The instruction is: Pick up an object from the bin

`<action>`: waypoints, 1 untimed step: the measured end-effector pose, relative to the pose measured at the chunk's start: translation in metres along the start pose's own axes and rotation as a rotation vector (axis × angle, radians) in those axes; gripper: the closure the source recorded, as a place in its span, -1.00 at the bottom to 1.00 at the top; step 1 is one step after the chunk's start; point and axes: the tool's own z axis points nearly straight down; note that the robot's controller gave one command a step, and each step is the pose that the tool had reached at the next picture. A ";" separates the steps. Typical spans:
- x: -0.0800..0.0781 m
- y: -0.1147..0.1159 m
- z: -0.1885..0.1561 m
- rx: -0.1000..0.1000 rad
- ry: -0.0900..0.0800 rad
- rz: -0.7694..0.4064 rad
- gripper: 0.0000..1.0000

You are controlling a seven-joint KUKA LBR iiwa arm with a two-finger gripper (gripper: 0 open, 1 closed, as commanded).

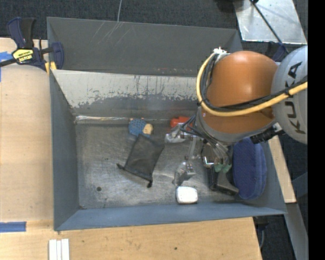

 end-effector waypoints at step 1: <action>-0.020 0.028 0.160 -0.002 -0.009 0.137 -1.00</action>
Offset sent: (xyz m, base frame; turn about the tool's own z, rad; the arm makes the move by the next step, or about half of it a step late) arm 0.0185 0.0276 -0.1589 0.1381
